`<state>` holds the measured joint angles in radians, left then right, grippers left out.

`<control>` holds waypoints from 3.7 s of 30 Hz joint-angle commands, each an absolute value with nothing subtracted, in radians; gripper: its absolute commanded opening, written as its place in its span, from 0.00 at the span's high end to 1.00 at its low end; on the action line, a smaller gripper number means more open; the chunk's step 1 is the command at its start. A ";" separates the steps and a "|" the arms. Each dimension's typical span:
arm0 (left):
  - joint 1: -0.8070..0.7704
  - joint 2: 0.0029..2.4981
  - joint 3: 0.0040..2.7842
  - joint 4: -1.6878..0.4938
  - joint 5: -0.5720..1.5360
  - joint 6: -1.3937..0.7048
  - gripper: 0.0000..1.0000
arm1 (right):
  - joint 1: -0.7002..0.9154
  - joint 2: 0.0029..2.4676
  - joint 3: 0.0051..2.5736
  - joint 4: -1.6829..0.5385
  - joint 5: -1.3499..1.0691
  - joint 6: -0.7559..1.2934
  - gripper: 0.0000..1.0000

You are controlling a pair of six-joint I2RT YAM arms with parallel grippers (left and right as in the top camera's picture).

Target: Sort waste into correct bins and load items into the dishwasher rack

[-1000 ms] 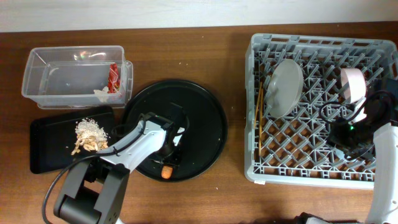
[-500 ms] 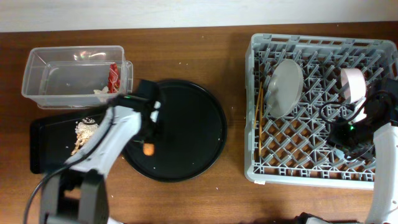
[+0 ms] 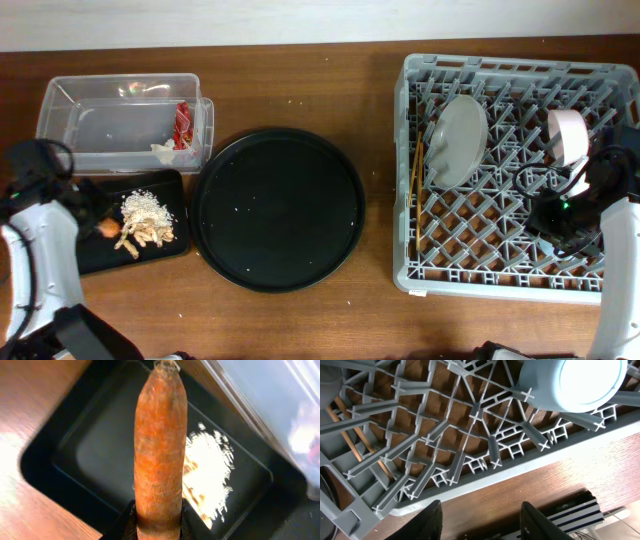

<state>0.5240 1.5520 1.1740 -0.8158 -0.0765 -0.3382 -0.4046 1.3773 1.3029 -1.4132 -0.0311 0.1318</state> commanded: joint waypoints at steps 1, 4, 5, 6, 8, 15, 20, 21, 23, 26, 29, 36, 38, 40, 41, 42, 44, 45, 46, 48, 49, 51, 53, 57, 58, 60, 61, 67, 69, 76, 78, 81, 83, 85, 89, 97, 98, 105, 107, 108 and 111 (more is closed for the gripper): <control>0.576 1.569 1.161 -0.748 -0.077 -0.355 0.93 | -0.407 1.360 1.301 -1.414 -0.033 0.135 0.51; 0.598 1.622 1.161 -0.704 -0.124 -0.355 0.93 | -0.407 1.360 1.301 -1.414 -0.033 0.135 0.51; 0.600 1.647 1.161 -0.693 -0.142 -0.355 0.93 | -0.407 1.360 1.301 -1.414 -0.033 0.135 0.51; 0.601 1.685 1.161 -0.685 -0.155 -0.355 0.92 | -0.407 1.360 1.301 -1.414 -0.033 0.135 0.51; 0.601 1.732 1.161 -0.672 -0.155 -0.355 0.92 | -0.407 1.360 1.301 -1.414 -0.033 0.135 0.51; 0.601 1.875 1.161 -0.631 -0.171 -0.355 0.86 | -0.407 1.360 1.301 -1.414 -0.033 0.135 0.50; 0.601 1.922 1.161 -0.627 -0.173 -0.355 0.72 | -0.407 1.360 1.301 -1.414 -0.033 0.135 0.51; 0.601 1.921 1.162 -0.627 -0.173 -0.355 0.64 | -0.407 1.360 1.301 -1.414 -0.033 0.135 0.50; 0.601 1.921 1.163 -0.627 -0.173 -0.355 0.50 | -0.407 1.360 1.301 -1.414 -0.033 0.135 0.51; 0.601 1.911 1.201 -0.663 -0.173 -0.350 0.38 | -0.407 1.360 1.301 -1.414 -0.034 0.135 0.51; 0.595 1.870 1.310 -0.755 -0.171 -0.343 0.36 | -0.407 1.360 1.301 -1.413 -0.036 0.135 0.50; 0.444 1.715 1.452 -0.813 0.005 -0.211 0.31 | -0.337 1.361 1.301 -1.262 -0.344 0.078 0.45; 0.347 1.703 1.452 -0.820 0.023 -0.119 0.30 | -0.250 1.366 1.301 -1.179 -0.363 0.072 0.33; 0.253 1.707 1.452 -0.877 0.023 -0.039 0.27 | -0.140 1.382 1.301 -1.110 -0.363 0.013 0.23; 0.206 1.707 1.452 -0.935 0.023 -0.009 0.19 | -0.098 1.391 1.301 -1.096 -0.362 -0.015 0.19; 0.166 1.707 1.452 -1.000 0.023 0.011 0.05 | -0.048 1.403 1.301 -1.093 -0.350 -0.045 0.13; 0.115 1.707 1.452 -1.124 0.024 0.012 0.01 | 0.009 1.423 1.301 -1.109 -0.300 -0.026 0.02; 0.099 1.707 1.452 -1.188 0.024 0.012 0.01 | 0.018 1.428 1.301 -1.123 -0.286 0.004 0.02; 0.090 1.707 1.452 -1.258 0.031 0.012 0.01 | 0.017 1.428 1.301 -1.142 -0.280 0.023 0.02; 0.089 1.705 1.452 -1.363 0.080 0.012 0.01 | 0.005 1.423 1.301 -1.196 -0.280 0.042 0.02; 0.089 1.703 1.452 -1.388 0.087 0.012 0.01 | -0.002 1.420 1.301 -1.221 -0.280 0.041 0.02; 0.090 1.690 1.452 -1.422 0.087 0.012 0.01 | -0.026 1.411 1.301 -1.280 -0.279 0.040 0.02; 0.090 1.658 1.451 -1.438 0.088 0.012 0.01 | -0.049 1.388 1.301 -1.324 -0.276 0.033 0.02; 0.087 1.481 1.380 -1.396 0.095 0.012 0.01 | -0.067 1.265 1.295 -1.347 -0.245 0.007 0.02; 0.087 1.426 1.349 -1.371 0.095 0.012 0.01 | -0.067 1.229 1.288 -1.345 -0.223 0.007 0.02; 0.087 1.301 1.274 -1.297 0.099 0.012 0.01 | -0.067 1.147 1.260 -1.324 -0.201 0.007 0.02; 0.087 1.222 1.226 -1.250 0.102 0.012 0.01 | -0.067 1.100 1.236 -1.299 -0.197 0.007 0.02; 0.087 0.643 0.896 -0.957 0.119 0.012 0.01 | -0.067 0.705 0.977 -1.055 -0.189 0.008 0.02; 0.087 0.494 0.846 -0.935 0.136 0.012 0.01 | -0.067 0.596 0.915 -1.028 -0.160 0.007 0.02; 0.087 0.310 0.838 -0.953 0.135 0.012 0.01 | -0.067 0.458 0.860 -1.021 -0.175 0.019 0.02; 0.087 0.310 0.838 -0.979 0.135 0.012 0.01 | -0.067 0.458 0.860 -1.021 -0.175 0.019 0.02; 0.087 0.310 0.838 -1.013 0.135 0.012 0.01 | -0.067 0.458 0.860 -1.021 -0.175 0.019 0.01; 0.087 0.310 0.838 -1.042 0.135 0.012 0.01 | -0.067 0.458 0.860 -1.021 -0.175 0.019 0.02; 0.087 0.310 0.838 -1.063 0.135 0.012 0.01 | -0.067 0.458 0.860 -1.021 -0.175 0.019 0.02; 0.087 0.310 0.838 -1.128 0.135 0.013 0.01 | -0.067 0.458 0.860 -1.021 -0.175 0.019 0.02; 0.087 0.310 0.838 -1.157 0.135 0.012 0.01 | -0.067 0.414 0.842 -1.028 -0.047 0.015 0.02; 0.087 0.310 0.838 -1.157 0.135 0.012 0.01 | -0.067 0.396 0.827 -1.027 -0.047 0.015 0.02; 0.087 0.310 0.838 -1.157 0.135 0.013 0.01 | -0.021 0.160 0.587 -0.909 -0.051 0.014 0.02; 0.087 0.310 0.838 -1.157 0.135 0.012 0.01 | -0.009 0.104 0.508 -0.792 -0.050 0.007 0.02; 0.087 0.310 0.838 -1.157 0.135 0.013 0.01 | -0.006 0.085 0.473 -0.736 -0.051 0.007 0.02; 0.087 0.310 0.838 -1.157 0.135 0.012 0.01 | -0.006 0.026 0.319 -0.475 -0.059 0.007 0.02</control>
